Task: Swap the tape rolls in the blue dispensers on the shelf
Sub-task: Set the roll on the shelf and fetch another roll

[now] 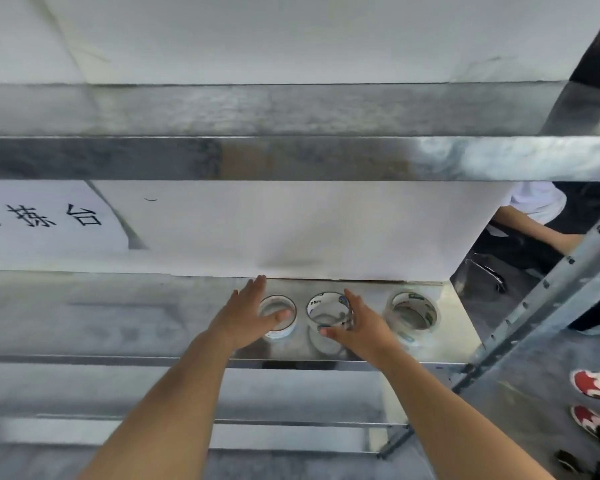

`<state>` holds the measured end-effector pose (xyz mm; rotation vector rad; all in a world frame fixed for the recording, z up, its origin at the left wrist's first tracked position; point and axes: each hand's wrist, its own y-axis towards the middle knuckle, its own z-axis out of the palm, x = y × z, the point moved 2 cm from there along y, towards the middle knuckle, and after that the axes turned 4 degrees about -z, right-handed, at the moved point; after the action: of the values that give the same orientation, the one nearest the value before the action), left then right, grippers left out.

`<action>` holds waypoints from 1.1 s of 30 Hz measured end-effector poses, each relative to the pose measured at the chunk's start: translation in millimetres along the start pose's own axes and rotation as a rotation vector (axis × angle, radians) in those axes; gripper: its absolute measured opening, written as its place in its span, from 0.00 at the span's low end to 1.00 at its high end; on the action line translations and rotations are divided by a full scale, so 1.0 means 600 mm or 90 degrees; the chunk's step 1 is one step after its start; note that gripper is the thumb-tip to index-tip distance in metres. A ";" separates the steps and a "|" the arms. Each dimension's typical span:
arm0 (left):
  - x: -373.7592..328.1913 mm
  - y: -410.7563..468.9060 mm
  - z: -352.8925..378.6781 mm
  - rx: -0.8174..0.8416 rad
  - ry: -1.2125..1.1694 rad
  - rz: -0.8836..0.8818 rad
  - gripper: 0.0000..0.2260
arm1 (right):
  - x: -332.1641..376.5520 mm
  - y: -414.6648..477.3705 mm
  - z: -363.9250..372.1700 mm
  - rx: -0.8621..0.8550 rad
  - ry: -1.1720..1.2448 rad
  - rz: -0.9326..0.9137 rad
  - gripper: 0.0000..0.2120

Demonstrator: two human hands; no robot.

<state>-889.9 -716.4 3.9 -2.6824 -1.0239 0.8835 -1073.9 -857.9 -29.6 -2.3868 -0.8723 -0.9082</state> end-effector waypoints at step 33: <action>-0.149 0.031 0.042 0.067 0.022 0.157 0.38 | -0.052 -0.051 -0.097 -0.097 -0.190 -0.073 0.40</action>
<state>-947.2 -790.0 19.8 -2.7619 -0.6276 0.8999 -1138.0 -882.7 -6.3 -2.6740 -1.0944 -0.6898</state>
